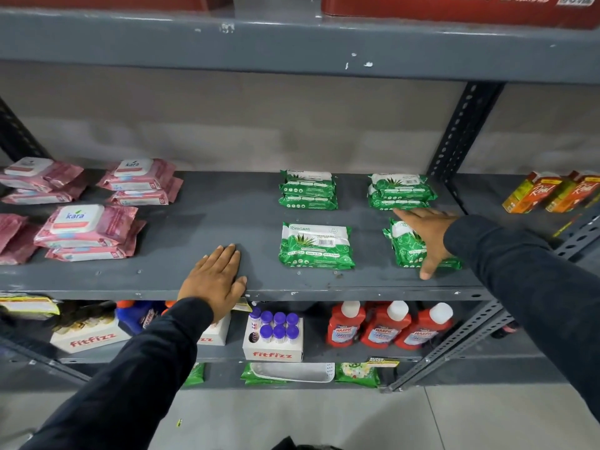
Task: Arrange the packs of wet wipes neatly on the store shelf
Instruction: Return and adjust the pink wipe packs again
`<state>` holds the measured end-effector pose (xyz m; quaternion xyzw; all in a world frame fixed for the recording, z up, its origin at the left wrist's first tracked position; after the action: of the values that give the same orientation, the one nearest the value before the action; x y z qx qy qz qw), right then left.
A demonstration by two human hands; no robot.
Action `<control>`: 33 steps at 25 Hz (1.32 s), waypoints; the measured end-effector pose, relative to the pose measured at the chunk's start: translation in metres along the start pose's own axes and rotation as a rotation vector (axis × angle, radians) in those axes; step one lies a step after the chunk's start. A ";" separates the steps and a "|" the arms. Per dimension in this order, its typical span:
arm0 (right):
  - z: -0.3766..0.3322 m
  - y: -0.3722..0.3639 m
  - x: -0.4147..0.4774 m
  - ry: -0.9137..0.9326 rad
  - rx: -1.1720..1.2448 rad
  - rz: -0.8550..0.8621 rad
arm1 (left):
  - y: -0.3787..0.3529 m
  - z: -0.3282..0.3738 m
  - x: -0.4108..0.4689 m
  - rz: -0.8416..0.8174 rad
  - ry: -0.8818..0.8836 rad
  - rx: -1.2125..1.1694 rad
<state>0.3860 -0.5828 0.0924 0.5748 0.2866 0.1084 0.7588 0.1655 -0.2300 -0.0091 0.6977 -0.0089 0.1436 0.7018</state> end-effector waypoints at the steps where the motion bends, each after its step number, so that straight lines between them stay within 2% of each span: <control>1: -0.001 0.007 -0.003 -0.017 0.019 0.007 | 0.001 0.000 -0.001 0.001 -0.002 -0.008; 3: -0.008 0.026 -0.003 -0.028 0.137 0.081 | 0.001 -0.002 0.000 -0.009 -0.001 -0.025; 6: -0.041 0.067 0.007 0.053 0.292 0.327 | 0.003 -0.003 0.000 -0.062 -0.001 -0.078; 9: -0.113 0.107 0.025 0.192 0.231 0.504 | 0.014 -0.017 -0.008 -0.005 0.020 -0.150; 12: -0.210 0.136 0.038 0.402 0.146 0.574 | 0.024 -0.056 -0.027 0.069 0.037 -0.111; 17: -0.368 0.163 0.046 0.609 0.123 0.537 | 0.024 -0.151 -0.090 0.062 0.185 -0.064; 23: -0.509 0.161 0.063 0.711 0.136 0.446 | 0.036 -0.244 -0.147 0.048 0.449 -0.020; 28: -0.562 0.141 0.092 0.687 0.146 0.357 | 0.044 -0.290 -0.149 0.049 0.514 0.026; 33: -0.558 0.113 0.113 0.605 0.372 0.348 | 0.036 -0.303 -0.137 0.011 0.464 0.003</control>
<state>0.1840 -0.0389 0.0653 0.6845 0.4102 0.3463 0.4932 -0.0302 0.0414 -0.0110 0.6469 0.1491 0.3039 0.6833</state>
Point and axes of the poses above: each hand's wrist, its own x-axis towards the middle knuckle, its own y-axis out of the back of the hand, z = x × y, the point moved 4 cm from there along x, towards the middle knuckle, and after that the axes turned 10 degrees about z, right-handed, at the moved point
